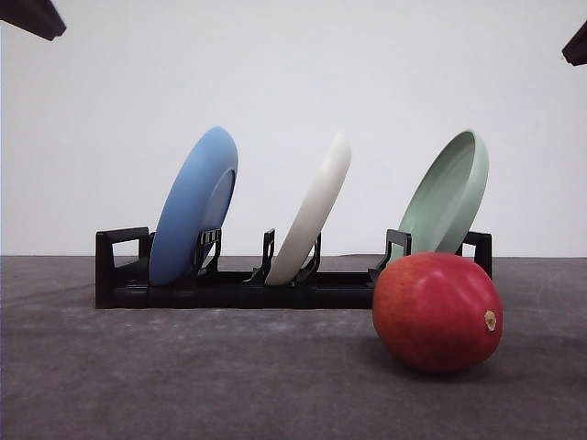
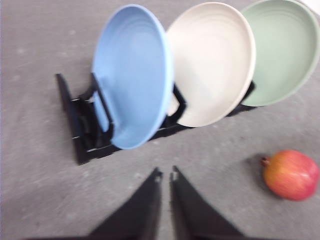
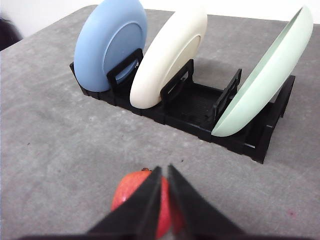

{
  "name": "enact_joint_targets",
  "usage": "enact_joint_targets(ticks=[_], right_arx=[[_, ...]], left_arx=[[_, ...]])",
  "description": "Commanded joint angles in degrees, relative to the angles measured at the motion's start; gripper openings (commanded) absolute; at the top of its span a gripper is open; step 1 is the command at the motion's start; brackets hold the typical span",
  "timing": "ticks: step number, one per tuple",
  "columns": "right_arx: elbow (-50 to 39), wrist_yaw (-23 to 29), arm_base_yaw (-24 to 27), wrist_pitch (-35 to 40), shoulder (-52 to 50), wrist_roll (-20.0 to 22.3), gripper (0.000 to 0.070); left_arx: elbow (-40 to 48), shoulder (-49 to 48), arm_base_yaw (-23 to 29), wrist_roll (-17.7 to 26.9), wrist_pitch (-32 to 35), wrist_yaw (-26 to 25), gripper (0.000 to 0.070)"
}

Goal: Place pomegranate in white plate

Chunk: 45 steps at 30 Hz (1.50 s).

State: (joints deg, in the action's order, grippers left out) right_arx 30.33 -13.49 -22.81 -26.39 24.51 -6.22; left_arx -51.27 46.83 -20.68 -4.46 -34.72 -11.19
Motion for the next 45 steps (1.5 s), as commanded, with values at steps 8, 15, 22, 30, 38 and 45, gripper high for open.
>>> enact_joint_targets(ticks=[8,15,22,30,38,45], right_arx=[[0.7,-0.05,-0.28,0.63,0.07,0.41,0.0483],[0.79,-0.18,-0.28,0.61,0.07,0.17,0.0483],[0.81,-0.18,-0.28,0.61,0.07,-2.0,0.0483],[0.81,-0.16,-0.28,0.57,0.07,-2.91,0.0455],[0.81,-0.11,-0.28,0.57,0.07,-2.82,0.045],[0.81,-0.02,-0.28,0.57,0.07,-2.78,0.045]], left_arx=[[-1.46,0.28,-2.3,4.06,0.46,-2.02,0.0465],[-1.46,1.18,-6.57,9.87,2.42,-1.95,0.0461],[-1.46,7.68,-14.71,14.94,11.43,4.55,0.0432],[-1.51,20.69,-22.22,16.04,26.25,11.47,0.0432],[-3.22,34.65,-24.46,15.19,40.59,15.32,0.0433],[-9.37,44.92,-24.44,11.81,40.34,17.68,0.0432]])
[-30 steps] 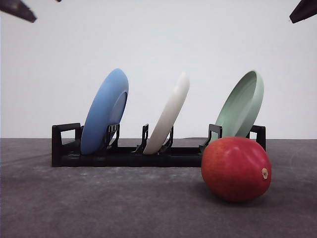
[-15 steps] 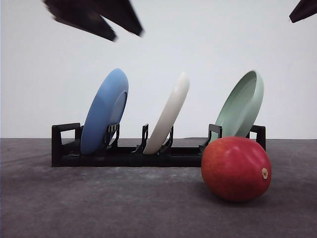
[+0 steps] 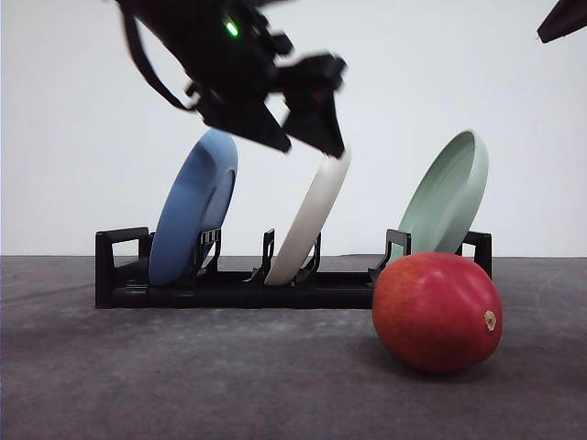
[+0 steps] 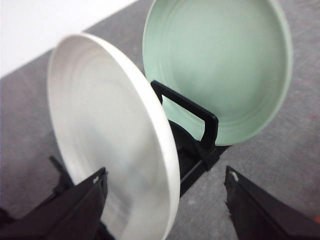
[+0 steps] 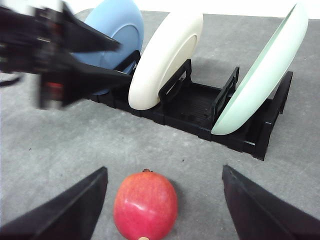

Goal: Place pomegranate in white plate

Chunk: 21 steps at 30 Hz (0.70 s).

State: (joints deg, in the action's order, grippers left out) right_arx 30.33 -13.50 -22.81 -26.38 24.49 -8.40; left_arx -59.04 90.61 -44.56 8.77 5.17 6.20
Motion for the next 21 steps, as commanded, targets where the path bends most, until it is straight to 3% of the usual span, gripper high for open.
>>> enact_joint_targets(ticks=[1,11,17,21], right_arx=[[0.81,-0.02,-0.28,0.56,0.09,-0.59,0.045],[0.81,-0.02,-0.28,0.56,0.09,-0.59,0.045],[0.81,-0.02,-0.28,0.56,0.09,-0.59,0.045],[0.81,-0.02,-0.28,0.56,0.09,-0.59,0.045]], left_arx=[[-2.53,2.38,-0.57,-1.95,0.41,0.29,0.0432],[-7.24,9.4,-0.5,-6.03,0.44,2.93,0.0415],[-7.24,9.4,-0.55,-7.41,0.0,2.93,0.0139],[-7.24,9.4,-0.57,-11.34,0.0,2.88,0.009]])
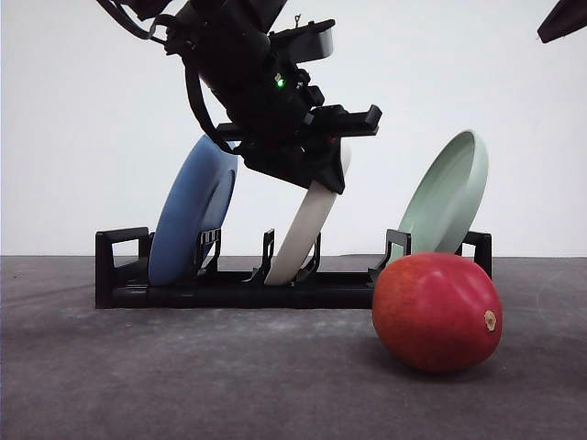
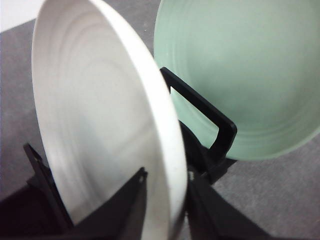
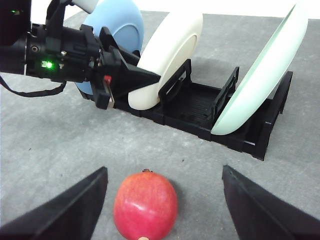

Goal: Place pomegranate in white plate

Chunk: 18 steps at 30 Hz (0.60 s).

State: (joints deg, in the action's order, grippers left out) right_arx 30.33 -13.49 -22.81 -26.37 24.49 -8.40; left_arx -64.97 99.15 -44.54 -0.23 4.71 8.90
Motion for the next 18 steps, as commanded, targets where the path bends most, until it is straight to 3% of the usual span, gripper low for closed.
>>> enact_joint_targets(ticks=[1,3,5,18], right_arx=[[0.81,-0.03,-0.28,0.55,0.09,-0.59,0.045],[0.81,-0.03,-0.28,0.55,0.09,-0.59,0.045],[0.81,-0.03,-0.28,0.55,0.09,-0.59,0.045],[0.81,-0.03,-0.28,0.53,0.09,-0.59,0.045]], left_arx=[[-1.31,0.85,-0.58,-3.34,0.47,0.18,0.009],[-1.31,0.85,-0.58,-5.03,0.48,0.18,0.0073],[-1.31,0.85,-0.58,-5.68,0.48,0.16,0.001],[-2.42,0.12,-0.56,-12.21,0.5,0.16,0.0006]])
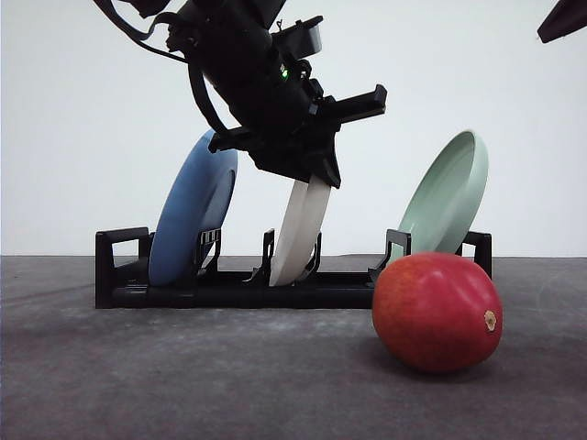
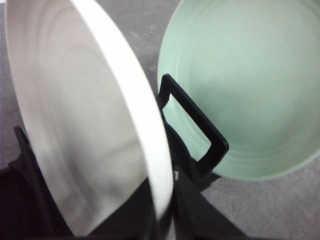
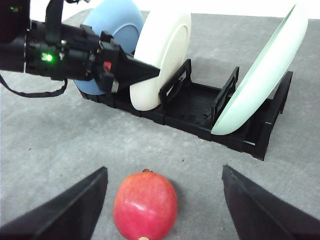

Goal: Place pomegranate in white plate

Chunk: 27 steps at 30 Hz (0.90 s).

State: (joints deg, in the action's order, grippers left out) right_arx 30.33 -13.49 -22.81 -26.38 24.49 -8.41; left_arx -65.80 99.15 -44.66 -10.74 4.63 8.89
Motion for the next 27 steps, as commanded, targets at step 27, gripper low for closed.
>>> enact_joint_targets(ticks=[27], right_arx=[[0.81,-0.01,-0.28,0.12,0.09,-0.57,0.045]], left_arx=[[-12.54,-9.03,-0.6,-9.38,-13.25,-9.97,0.0006]])
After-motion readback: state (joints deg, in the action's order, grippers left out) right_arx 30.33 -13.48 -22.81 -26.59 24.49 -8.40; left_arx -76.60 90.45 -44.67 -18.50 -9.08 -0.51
